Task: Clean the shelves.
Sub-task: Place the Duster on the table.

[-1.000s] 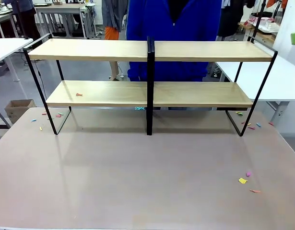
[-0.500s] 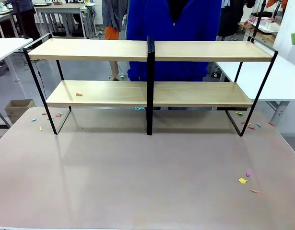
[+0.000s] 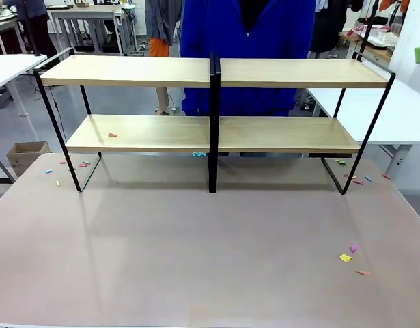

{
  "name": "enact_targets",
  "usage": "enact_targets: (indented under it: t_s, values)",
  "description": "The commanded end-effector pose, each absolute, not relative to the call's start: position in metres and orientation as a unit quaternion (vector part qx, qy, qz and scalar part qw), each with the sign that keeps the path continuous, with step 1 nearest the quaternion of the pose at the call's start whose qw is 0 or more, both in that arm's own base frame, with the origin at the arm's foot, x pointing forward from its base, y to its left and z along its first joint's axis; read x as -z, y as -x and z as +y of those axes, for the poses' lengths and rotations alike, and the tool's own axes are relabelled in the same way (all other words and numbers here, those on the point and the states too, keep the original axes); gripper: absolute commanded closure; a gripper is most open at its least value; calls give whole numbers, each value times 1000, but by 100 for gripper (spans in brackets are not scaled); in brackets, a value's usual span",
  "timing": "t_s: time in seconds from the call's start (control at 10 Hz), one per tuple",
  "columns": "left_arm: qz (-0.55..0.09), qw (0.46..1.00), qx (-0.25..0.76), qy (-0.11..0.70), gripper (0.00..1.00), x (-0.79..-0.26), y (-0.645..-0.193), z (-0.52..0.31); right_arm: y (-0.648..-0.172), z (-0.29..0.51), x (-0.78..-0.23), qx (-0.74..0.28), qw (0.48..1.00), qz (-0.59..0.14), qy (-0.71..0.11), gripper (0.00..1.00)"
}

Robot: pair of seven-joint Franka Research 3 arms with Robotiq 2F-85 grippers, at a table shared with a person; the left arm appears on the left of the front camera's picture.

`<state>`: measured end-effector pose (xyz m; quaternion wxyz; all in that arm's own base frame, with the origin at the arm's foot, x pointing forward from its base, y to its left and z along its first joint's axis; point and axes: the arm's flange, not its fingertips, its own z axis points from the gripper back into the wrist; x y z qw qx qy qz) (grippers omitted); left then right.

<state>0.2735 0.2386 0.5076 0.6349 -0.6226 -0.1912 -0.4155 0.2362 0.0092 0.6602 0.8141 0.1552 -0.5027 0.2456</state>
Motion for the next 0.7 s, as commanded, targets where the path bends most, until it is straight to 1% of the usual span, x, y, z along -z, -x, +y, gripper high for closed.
enact_targets:
  t_s: [0.0, 0.1, 0.2, 0.3, 0.4, 0.5, 0.6]
  values:
    - [-191, 635, 418, 621, 88, -506, -272, 238, -236, 9, -660, -246, 814, -503, -157, 0]
    - [-191, 635, 416, 623, 88, -508, -273, 239, -236, 9, -660, -246, 814, -503, -155, 0]
    - [-106, 642, 454, 609, 88, -517, -300, 210, -241, 14, -652, -264, 833, -432, -222, 0]
    - [-30, 639, 502, 581, 88, -519, -322, 183, -260, 20, -623, -255, 859, -342, -281, 0]
    - [39, 630, 514, 581, 88, -518, -344, 157, -277, 26, -586, -240, 882, -231, -332, 0]
    - [61, 651, 499, 568, 88, -508, -370, 122, -295, 28, -539, -187, 897, -136, -376, 0]
    - [107, 648, 510, 556, 88, -494, -386, 89, -307, 25, -500, -127, 898, -91, -410, 0]
